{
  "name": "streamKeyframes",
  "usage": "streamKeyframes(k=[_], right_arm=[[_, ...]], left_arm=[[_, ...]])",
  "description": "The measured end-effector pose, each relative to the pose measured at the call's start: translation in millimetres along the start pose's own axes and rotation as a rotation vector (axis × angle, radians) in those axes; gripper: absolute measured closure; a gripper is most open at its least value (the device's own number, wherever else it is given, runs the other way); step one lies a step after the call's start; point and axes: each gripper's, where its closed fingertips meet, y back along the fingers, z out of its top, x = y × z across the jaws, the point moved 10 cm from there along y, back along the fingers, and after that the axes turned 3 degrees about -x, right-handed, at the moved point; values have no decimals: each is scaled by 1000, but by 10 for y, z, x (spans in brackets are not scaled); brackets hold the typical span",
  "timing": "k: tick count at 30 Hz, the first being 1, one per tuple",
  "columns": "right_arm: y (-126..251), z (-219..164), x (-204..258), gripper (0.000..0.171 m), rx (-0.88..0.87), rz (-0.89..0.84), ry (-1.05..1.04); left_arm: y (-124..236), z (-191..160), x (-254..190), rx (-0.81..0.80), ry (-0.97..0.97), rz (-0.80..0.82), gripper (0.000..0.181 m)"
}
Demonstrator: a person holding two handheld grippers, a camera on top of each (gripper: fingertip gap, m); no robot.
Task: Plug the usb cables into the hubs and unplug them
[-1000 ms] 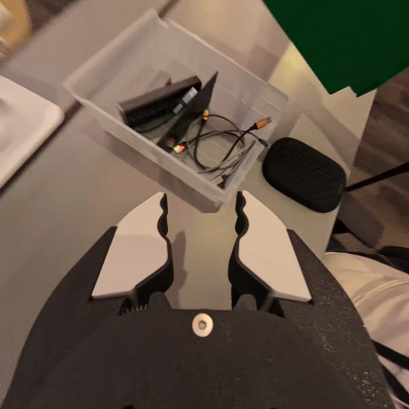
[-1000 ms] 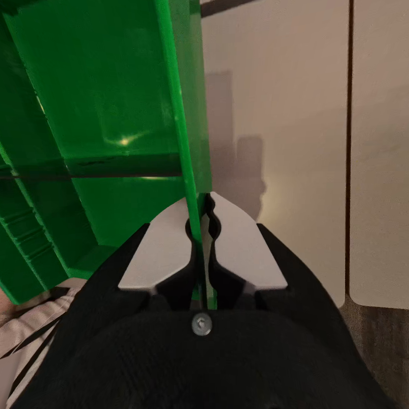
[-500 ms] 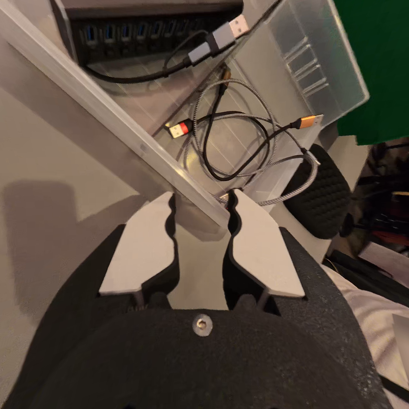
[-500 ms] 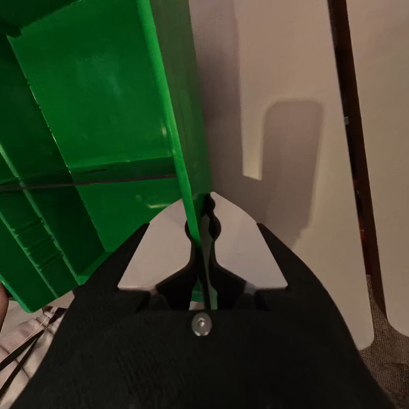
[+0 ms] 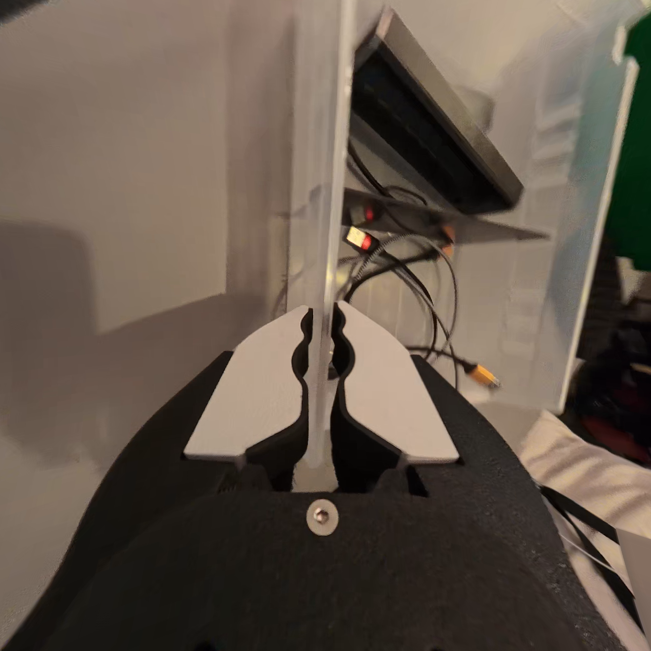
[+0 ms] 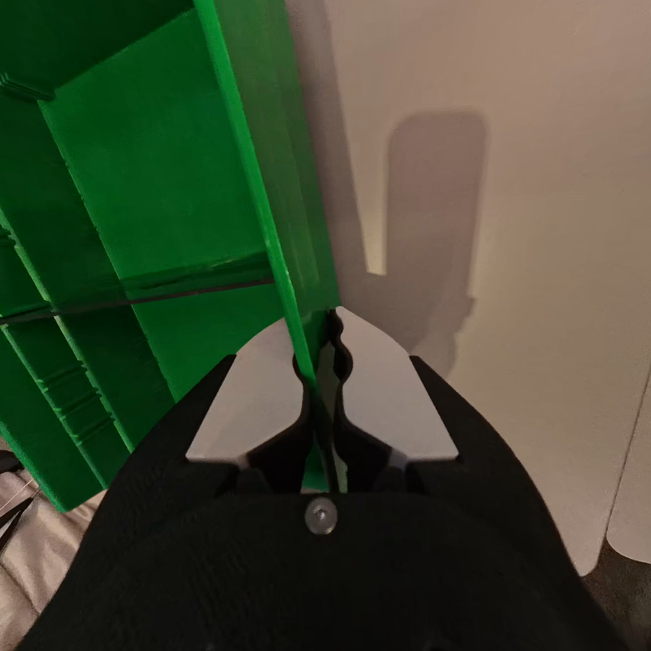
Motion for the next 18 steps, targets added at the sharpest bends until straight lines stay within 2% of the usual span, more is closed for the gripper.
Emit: streamKeyframes(k=[3,10,14,18], right_arm=[[-49,36,4,163,40,-11,-1],[-74,180,-86,160,67,-5,-92],[-123,317,-53,160,53,-25,-136],[-223,473,176,161,44,-62,-115]], left_arm=[[318,-229,402,-54,109,76,172],[885,-916,1151,-238,382,-25,165],[1222,-1346,1395,-327,532,67,166],[1475,-1747,1498,-376,668,115,166]])
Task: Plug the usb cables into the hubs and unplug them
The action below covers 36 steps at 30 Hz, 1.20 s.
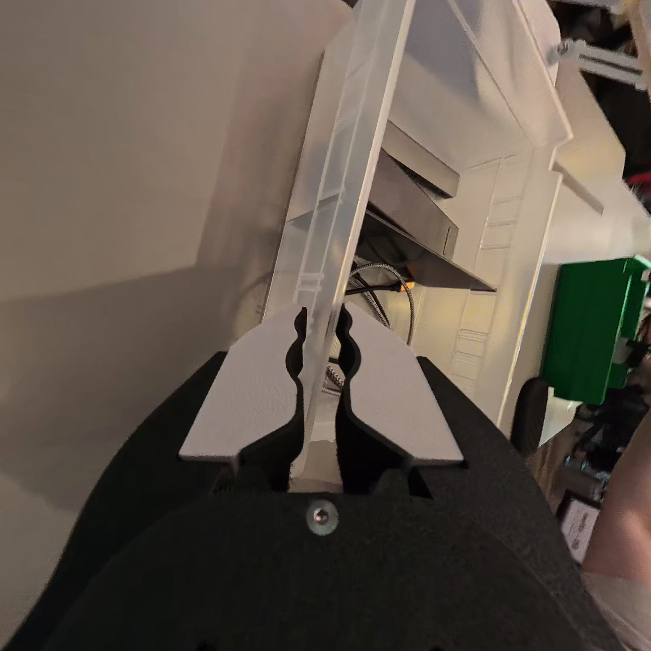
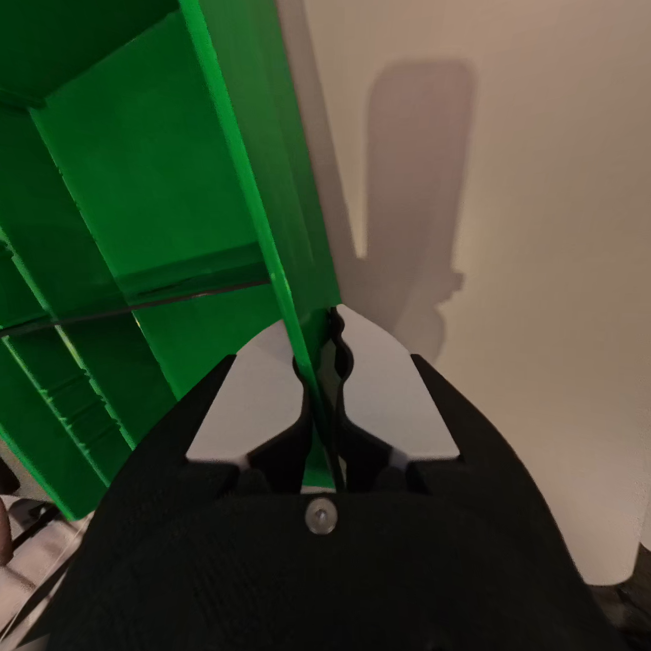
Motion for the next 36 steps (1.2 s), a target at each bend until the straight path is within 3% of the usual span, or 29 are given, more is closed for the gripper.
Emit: streamKeyframes(k=[6,11,15,23,36], right_arm=[[-47,231,342,161,-51,-21,64],[-205,379,472,163,-36,-15,26],[-267,331,691,164,20,-36,146],[-266,208,799,163,59,-18,261],[-255,191,829,162,92,-51,433]], left_arm=[[286,-183,270,-58,107,19,165],[296,-167,348,-121,140,3,164],[242,-105,336,-184,153,33,164],[125,-180,126,-101,117,-1,164],[243,-317,189,-44,96,-37,164]])
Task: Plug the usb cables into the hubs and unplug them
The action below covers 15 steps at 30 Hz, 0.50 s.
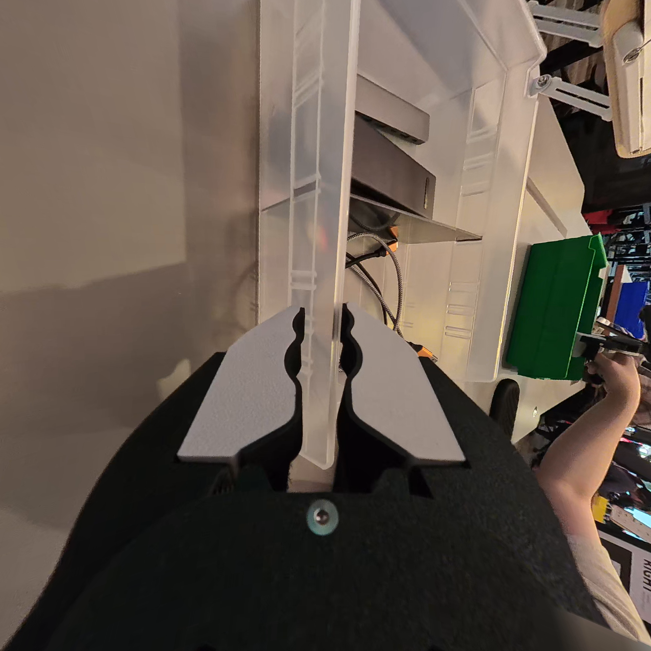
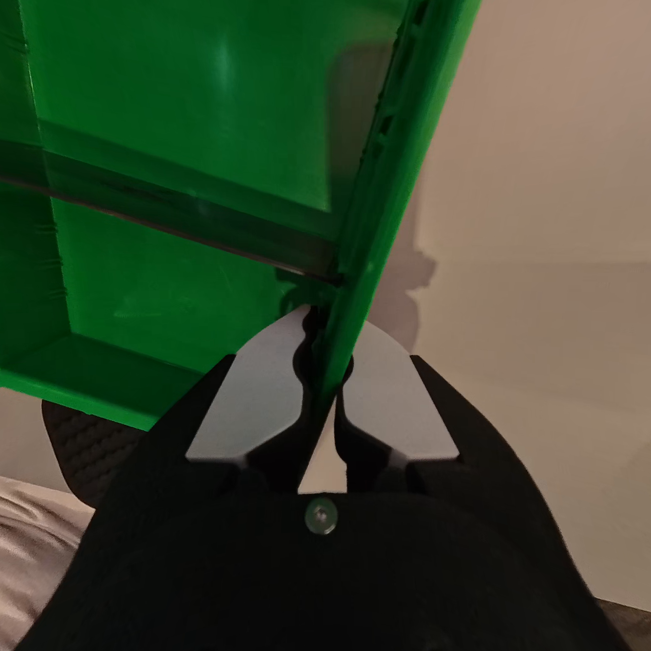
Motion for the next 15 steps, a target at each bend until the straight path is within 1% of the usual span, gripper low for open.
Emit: streamKeyframes(k=[5,12,13,14,15], right_arm=[[5,27,-41,162,14,4,41],[3,5,-52,160,-3,-22,16],[-1,-13,-51,155,-3,-22,20],[-2,-28,-55,144,-5,-30,23],[10,-40,-59,140,-17,-40,22]], left_arm=[[8,26,10,-16,4,16,164],[49,85,63,-84,24,39,164],[75,91,58,-99,27,28,166],[123,102,48,-129,34,11,166],[187,117,27,-174,38,-18,166]])
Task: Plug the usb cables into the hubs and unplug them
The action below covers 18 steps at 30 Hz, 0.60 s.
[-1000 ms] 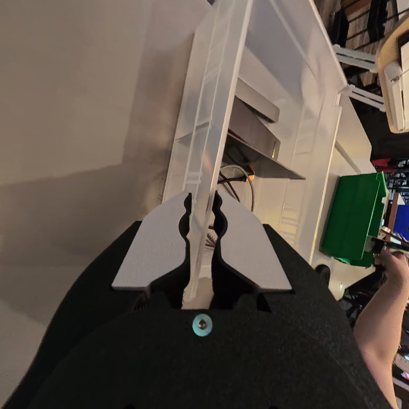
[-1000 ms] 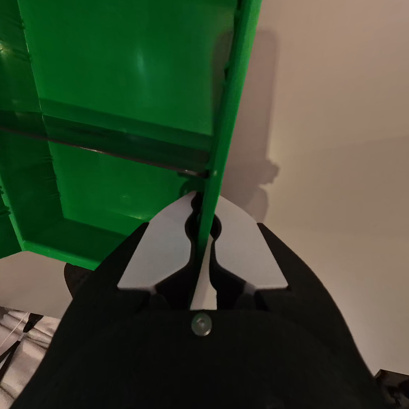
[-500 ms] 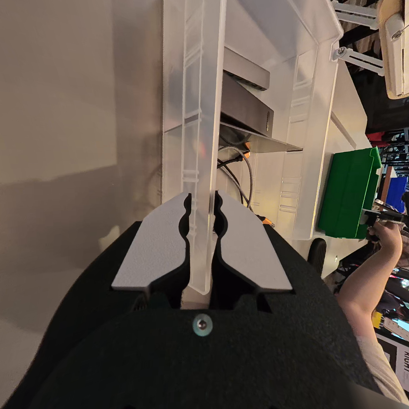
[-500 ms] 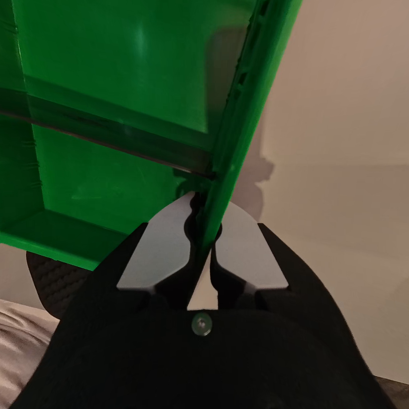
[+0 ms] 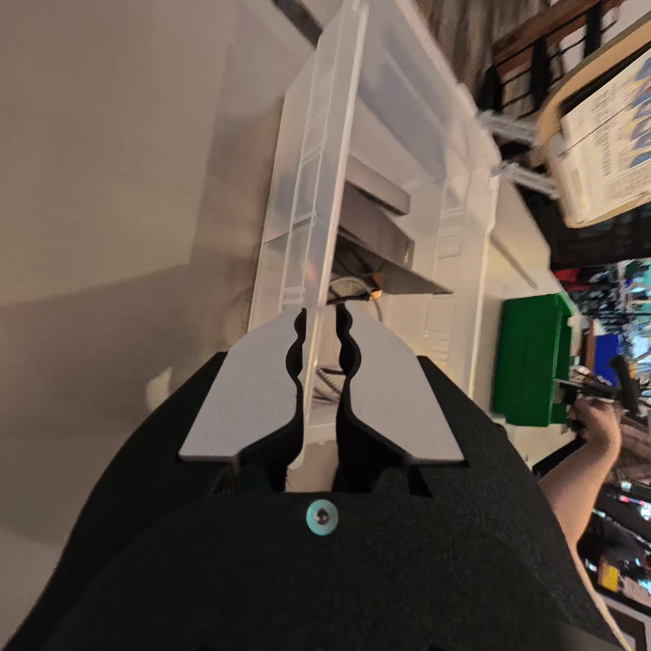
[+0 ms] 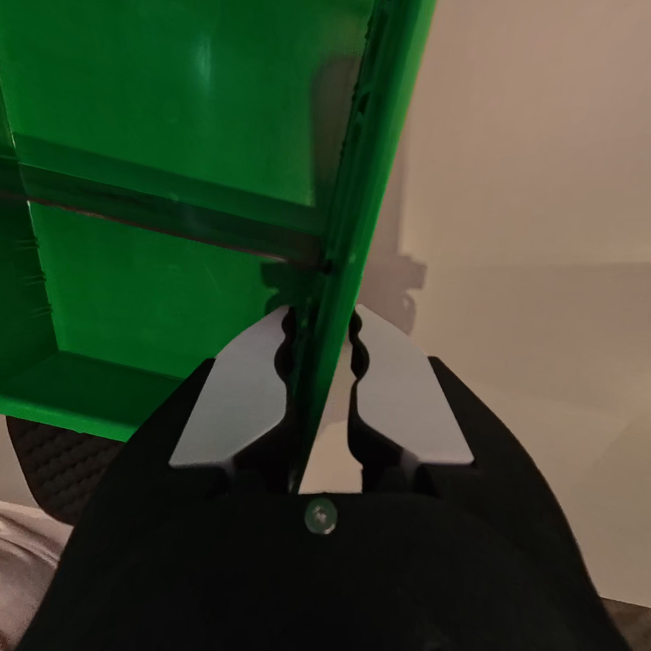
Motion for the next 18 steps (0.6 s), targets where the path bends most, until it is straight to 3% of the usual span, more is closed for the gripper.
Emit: streamKeyframes(k=[3,6,9,11,12,14,18], right_arm=[[169,9,19,135,-102,-7,-17],[557,95,94,135,-299,-97,-24],[1131,216,282,137,-651,-398,-11],[1463,229,527,140,-928,-528,9],[1573,230,661,141,-1052,-544,14],[1680,263,911,142,-1233,-497,31],[1528,436,1242,139,-1296,-299,157]], left_arm=[[232,76,-129,-142,-59,-31,164],[402,151,-457,-250,-317,-40,161],[386,184,-880,-424,-659,-34,148],[270,193,-1090,-603,-794,17,98],[192,180,-1160,-682,-838,45,89],[0,94,-1307,-683,-980,20,99],[-424,94,-1642,-528,-1158,-86,110]])
